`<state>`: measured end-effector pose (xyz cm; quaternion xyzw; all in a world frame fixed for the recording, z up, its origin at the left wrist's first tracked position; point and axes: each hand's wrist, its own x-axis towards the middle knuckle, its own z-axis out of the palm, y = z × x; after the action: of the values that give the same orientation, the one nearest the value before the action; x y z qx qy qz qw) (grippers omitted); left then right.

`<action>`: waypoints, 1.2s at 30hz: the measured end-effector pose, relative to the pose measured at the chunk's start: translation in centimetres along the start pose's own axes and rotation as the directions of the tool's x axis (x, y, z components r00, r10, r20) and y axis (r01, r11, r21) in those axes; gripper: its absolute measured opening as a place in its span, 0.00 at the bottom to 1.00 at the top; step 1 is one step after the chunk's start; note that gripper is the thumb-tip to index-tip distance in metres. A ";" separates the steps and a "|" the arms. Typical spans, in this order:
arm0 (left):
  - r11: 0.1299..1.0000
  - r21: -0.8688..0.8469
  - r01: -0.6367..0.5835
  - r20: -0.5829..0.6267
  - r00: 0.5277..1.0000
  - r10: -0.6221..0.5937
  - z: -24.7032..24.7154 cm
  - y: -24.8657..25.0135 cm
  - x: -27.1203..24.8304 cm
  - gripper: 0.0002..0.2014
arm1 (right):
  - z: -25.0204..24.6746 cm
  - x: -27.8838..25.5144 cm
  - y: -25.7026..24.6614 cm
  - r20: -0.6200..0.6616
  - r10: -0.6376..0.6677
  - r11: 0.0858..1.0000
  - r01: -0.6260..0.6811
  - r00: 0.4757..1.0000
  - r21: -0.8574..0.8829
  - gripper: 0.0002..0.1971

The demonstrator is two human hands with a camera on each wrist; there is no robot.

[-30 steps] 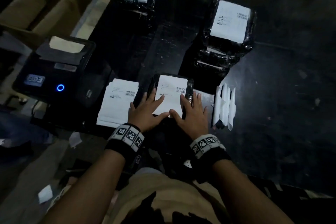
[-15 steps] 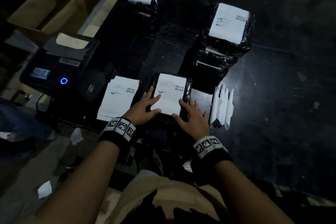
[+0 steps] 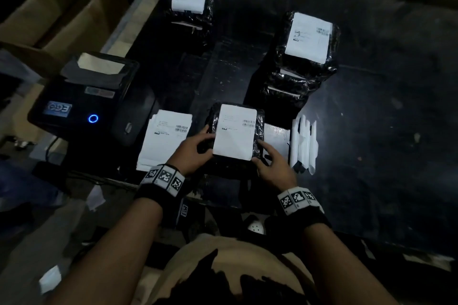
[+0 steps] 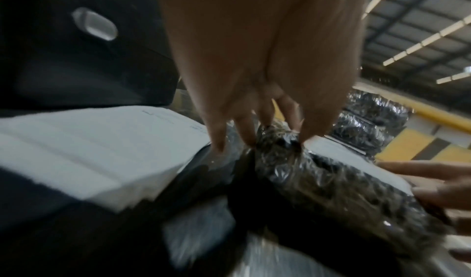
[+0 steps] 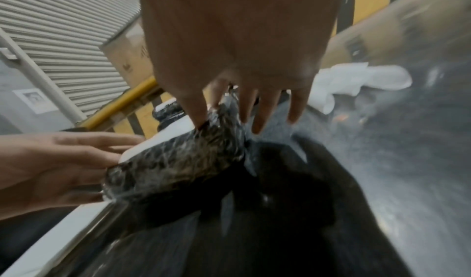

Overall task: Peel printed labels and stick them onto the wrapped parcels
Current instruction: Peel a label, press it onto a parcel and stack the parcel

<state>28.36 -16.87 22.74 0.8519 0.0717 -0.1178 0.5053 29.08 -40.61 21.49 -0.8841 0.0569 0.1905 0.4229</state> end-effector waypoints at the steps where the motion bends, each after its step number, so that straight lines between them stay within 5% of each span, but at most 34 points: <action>1: 0.999 -0.037 0.005 -0.105 0.994 -0.009 0.0 0.0 -0.3 0.18 | 0.0 0.1 0.1 -0.043 0.044 0.998 -0.041 0.998 0.054 0.25; 4: 0.989 -0.139 0.052 -0.287 0.954 -0.091 0.0 0.1 -0.7 0.16 | 0.3 0.8 -0.2 -0.080 0.163 0.969 -0.144 0.983 0.200 0.29; 9: 0.971 -0.098 0.218 -0.075 0.971 -0.226 0.5 0.2 0.0 0.26 | 1.0 2.1 -2.0 0.027 0.213 0.973 -0.215 0.977 0.083 0.23; 13: 0.974 -0.036 0.224 -0.017 0.974 -0.225 0.3 0.8 0.3 0.27 | 1.4 2.8 -2.3 0.054 0.257 0.941 -0.263 0.965 0.215 0.14; 16: 0.979 -0.037 0.200 0.002 0.980 -0.200 -0.6 1.1 0.3 0.26 | 2.3 2.6 -1.7 0.047 0.287 0.871 -0.281 0.957 0.403 0.26; 21: 0.985 -0.034 0.166 0.021 0.986 -0.166 -1.3 0.6 -0.3 0.26 | 3.8 0.8 -2.0 0.057 0.293 0.734 -0.263 0.954 0.626 0.26; 30: 0.985 -0.123 0.121 0.054 0.992 -0.115 -3.0 -1.5 -2.4 0.26 | 4.7 -1.3 -2.1 -0.038 0.155 0.696 -0.082 0.987 0.713 0.29; 36: 0.959 -0.269 0.087 -0.034 0.994 -0.100 -5.9 -6.4 -6.8 0.12 | 5.0 -1.6 -4.2 -0.030 0.092 0.635 -0.035 0.995 0.772 0.30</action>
<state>21.07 -8.69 21.94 0.7742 0.1390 -0.1107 0.6075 27.24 -34.23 22.28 -0.6231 0.1776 0.1333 0.7499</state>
